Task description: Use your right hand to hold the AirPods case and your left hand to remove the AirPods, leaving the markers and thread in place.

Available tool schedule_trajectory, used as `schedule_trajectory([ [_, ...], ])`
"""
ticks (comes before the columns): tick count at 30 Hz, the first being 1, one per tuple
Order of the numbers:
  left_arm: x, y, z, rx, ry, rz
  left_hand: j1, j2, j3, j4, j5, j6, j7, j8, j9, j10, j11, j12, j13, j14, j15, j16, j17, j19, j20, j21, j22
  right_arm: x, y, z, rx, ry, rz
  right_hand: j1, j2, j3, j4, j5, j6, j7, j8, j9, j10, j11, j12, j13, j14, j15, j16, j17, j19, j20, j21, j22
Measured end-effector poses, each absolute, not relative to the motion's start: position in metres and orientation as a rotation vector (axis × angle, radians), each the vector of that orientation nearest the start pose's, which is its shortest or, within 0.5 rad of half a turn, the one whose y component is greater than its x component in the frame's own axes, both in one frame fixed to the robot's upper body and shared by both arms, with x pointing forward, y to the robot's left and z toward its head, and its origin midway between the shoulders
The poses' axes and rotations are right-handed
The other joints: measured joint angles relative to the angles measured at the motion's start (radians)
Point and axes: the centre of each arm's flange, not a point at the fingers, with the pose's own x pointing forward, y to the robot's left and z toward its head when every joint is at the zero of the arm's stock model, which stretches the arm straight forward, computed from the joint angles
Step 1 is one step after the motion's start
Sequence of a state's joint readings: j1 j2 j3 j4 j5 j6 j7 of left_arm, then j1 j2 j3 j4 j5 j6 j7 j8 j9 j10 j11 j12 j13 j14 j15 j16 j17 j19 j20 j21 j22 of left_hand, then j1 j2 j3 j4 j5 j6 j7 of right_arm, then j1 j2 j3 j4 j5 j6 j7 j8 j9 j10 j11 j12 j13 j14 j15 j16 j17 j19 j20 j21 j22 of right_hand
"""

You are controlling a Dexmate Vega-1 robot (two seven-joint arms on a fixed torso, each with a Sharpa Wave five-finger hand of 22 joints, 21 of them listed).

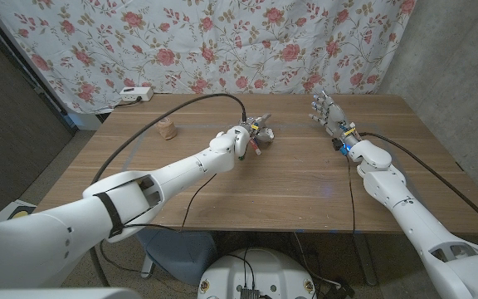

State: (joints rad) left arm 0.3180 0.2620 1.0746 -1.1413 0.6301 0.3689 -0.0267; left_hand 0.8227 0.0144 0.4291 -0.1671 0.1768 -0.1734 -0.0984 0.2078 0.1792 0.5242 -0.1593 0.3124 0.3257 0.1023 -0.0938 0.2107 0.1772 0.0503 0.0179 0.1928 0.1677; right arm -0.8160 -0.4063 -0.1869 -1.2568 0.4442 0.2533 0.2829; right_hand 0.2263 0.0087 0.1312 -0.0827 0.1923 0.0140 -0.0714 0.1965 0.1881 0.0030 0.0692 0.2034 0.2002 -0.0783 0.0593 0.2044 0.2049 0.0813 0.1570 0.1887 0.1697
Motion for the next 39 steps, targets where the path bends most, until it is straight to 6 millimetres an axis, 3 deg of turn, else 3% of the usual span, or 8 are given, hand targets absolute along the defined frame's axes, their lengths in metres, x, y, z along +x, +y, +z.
schedule_trajectory([
  [10,0.697,0.029,0.013,1.574,-0.503,-0.088,0.034,0.007,0.003,-0.003,0.0,0.004,-0.029,0.008,0.0,0.029,0.029,0.031,0.0,0.061,-0.023,0.0,0.0,0.024,-0.006,0.0,0.0,0.652,-0.295,0.0,-0.093,-0.643,0.315,0.0,0.0,0.0,0.0,0.0,0.0,0.0,0.0,0.0,0.0,0.0,0.0,0.0,0.0,0.0,0.0,0.0,0.0,0.0,0.0,0.0],
  [14,0.696,0.028,0.011,1.57,-0.513,-0.091,0.066,0.007,0.004,-0.004,0.004,0.013,-0.037,0.009,0.0,0.053,0.054,0.031,0.0,0.093,-0.041,0.004,0.0,0.036,-0.014,0.0,0.0,0.652,-0.294,0.0,-0.093,-0.643,0.315,0.0,0.0,0.0,0.0,0.0,0.0,0.0,0.0,0.0,0.0,0.0,0.0,0.0,0.0,0.0,0.0,0.0,0.0,0.0,0.0,0.0],
  [21,0.696,0.028,0.009,1.548,-0.53,-0.096,0.092,0.013,0.004,-0.004,0.004,0.029,-0.031,0.009,0.0,0.064,0.065,0.062,0.0,0.139,-0.064,0.008,0.002,0.045,-0.016,0.0,0.0,0.651,-0.294,-0.001,-0.092,-0.642,0.313,0.0,0.0,0.0,0.0,0.0,0.0,0.0,0.0,0.0,0.0,0.0,0.0,0.0,0.0,0.0,0.0,0.0,0.0,0.0,0.0,0.0],
  [29,0.693,0.029,0.007,1.515,-0.547,-0.096,0.107,0.015,0.004,-0.004,0.004,0.04,-0.032,0.009,0.0,0.082,0.082,0.077,0.0,0.152,-0.067,0.008,0.002,0.05,-0.022,0.0,0.0,0.651,-0.293,-0.001,-0.092,-0.641,0.314,0.0,0.0,-0.003,-0.003,0.0,0.0,0.0,0.0,0.0,0.0,0.0,0.0,0.0,0.0,0.0,0.0,0.0,0.0,0.0,0.0,0.0],
  [39,0.688,0.029,0.01,1.485,-0.575,-0.085,0.107,0.015,-0.003,0.003,0.004,0.039,-0.032,0.004,0.0,0.079,0.08,0.124,0.018,0.15,-0.065,0.003,0.007,0.054,-0.018,0.0,0.0,0.65,-0.293,-0.002,-0.091,-0.641,0.316,0.0,0.0,-0.003,-0.003,0.0,0.0,0.0,0.0,0.0,0.0,0.0,0.0,0.0,0.0,0.0,0.0,0.0,0.0,0.0,0.0,0.0],
])
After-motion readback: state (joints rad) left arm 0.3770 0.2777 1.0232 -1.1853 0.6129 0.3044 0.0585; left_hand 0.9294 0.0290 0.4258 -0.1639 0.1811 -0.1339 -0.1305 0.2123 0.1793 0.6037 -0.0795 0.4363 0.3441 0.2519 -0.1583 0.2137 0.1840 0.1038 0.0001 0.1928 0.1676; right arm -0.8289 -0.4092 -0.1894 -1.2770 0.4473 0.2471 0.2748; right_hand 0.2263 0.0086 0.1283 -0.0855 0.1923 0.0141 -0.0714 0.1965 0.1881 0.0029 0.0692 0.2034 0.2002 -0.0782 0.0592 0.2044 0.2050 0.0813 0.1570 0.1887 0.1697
